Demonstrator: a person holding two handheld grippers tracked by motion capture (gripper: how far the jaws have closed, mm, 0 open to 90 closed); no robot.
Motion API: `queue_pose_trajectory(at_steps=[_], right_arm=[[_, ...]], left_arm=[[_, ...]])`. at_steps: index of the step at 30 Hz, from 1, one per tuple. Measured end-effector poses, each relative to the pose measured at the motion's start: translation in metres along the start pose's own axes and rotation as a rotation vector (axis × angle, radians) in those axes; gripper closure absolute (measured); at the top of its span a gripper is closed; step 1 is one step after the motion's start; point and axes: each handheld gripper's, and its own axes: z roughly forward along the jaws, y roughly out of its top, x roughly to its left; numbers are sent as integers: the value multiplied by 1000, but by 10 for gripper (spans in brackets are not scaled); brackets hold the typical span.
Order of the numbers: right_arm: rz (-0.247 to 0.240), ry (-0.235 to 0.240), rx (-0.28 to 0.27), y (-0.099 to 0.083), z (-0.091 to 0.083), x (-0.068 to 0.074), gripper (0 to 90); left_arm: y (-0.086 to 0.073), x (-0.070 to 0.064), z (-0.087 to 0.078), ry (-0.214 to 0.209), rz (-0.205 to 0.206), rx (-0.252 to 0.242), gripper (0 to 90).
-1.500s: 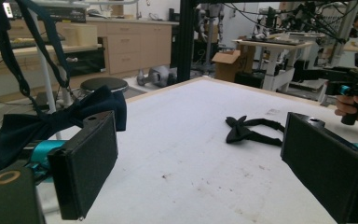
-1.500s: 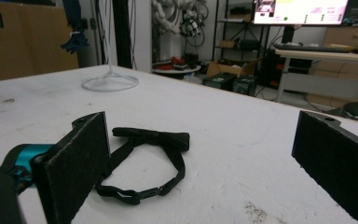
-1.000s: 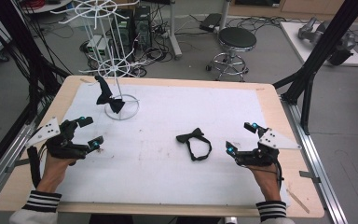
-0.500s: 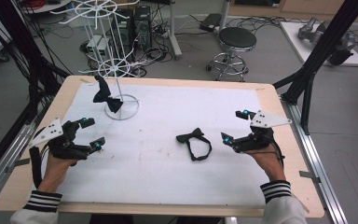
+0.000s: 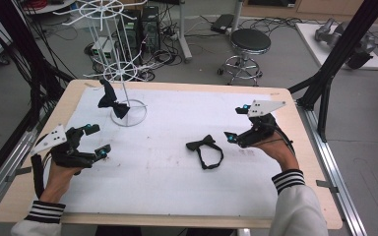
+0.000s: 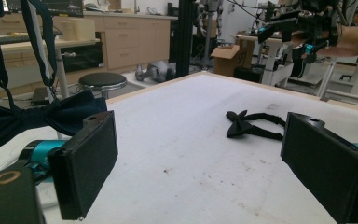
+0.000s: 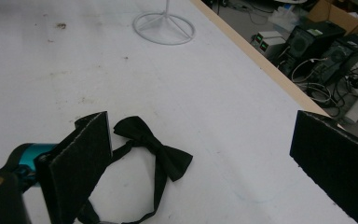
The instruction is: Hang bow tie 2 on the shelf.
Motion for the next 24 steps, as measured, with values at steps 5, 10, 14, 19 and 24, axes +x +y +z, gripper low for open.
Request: queue_pose_trajectory(at_steps=[5,10,14,19,24], right_arm=[[-27,30,63,6,14,-5,47],[-41,63,120,6,26,-9,47],[-44,89,140,8,36,-11,47],[-55,109,189,10,47,-13,47],[-88,140,266,12,60,-15,47]], left_arm=[[-1,0,1,-1,2,5,114],[-1,0,1,-2,-3,5,114],[0,0,1,-2,-1,4,114],[0,1,0,-2,-5,1,114],[0,1,-1,0,-5,-4,114]])
